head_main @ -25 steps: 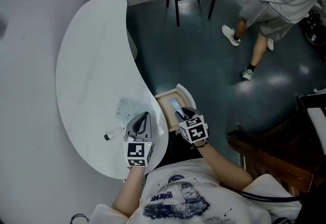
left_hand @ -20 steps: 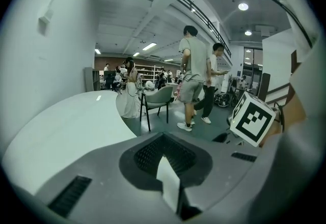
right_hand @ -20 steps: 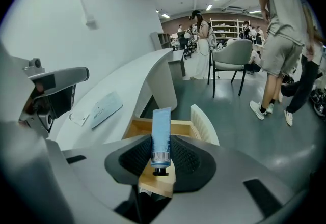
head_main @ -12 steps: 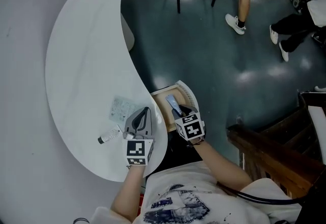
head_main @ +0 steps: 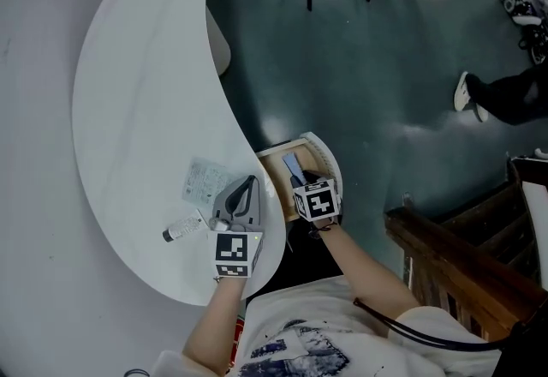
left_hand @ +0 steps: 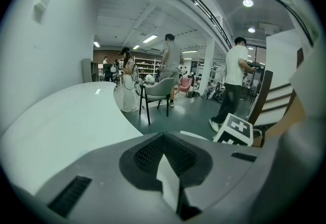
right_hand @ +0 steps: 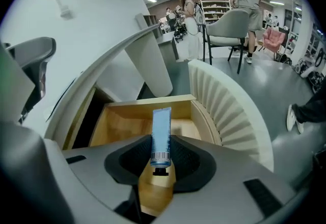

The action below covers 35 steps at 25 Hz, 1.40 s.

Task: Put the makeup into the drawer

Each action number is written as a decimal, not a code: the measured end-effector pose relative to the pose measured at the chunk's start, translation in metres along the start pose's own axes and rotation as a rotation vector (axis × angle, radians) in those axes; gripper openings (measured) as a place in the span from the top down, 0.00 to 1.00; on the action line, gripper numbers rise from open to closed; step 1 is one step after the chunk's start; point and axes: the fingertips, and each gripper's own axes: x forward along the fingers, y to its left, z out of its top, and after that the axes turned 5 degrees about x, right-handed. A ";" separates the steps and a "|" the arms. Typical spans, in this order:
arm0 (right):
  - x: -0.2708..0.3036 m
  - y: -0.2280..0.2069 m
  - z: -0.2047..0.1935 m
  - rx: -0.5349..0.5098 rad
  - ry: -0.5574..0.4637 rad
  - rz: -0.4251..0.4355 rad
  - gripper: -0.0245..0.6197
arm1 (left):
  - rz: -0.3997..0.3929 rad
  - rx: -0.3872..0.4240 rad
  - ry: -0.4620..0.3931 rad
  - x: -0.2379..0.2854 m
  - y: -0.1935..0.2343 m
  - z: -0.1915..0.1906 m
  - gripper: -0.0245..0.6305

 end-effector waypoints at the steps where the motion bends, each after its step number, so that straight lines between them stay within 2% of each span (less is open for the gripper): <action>1: 0.005 -0.002 0.000 0.004 0.007 -0.003 0.76 | -0.003 0.002 0.004 0.002 -0.001 -0.001 0.89; 14: 0.058 -0.014 -0.009 0.000 0.129 -0.060 0.75 | 0.005 -0.006 0.030 0.013 0.007 -0.006 0.89; 21: 0.073 -0.020 -0.011 0.054 0.153 -0.071 0.75 | 0.016 -0.028 0.036 0.012 0.013 -0.009 0.89; 35: 0.091 -0.037 -0.020 0.053 0.190 -0.111 0.76 | 0.028 -0.050 0.049 0.018 0.012 -0.013 0.89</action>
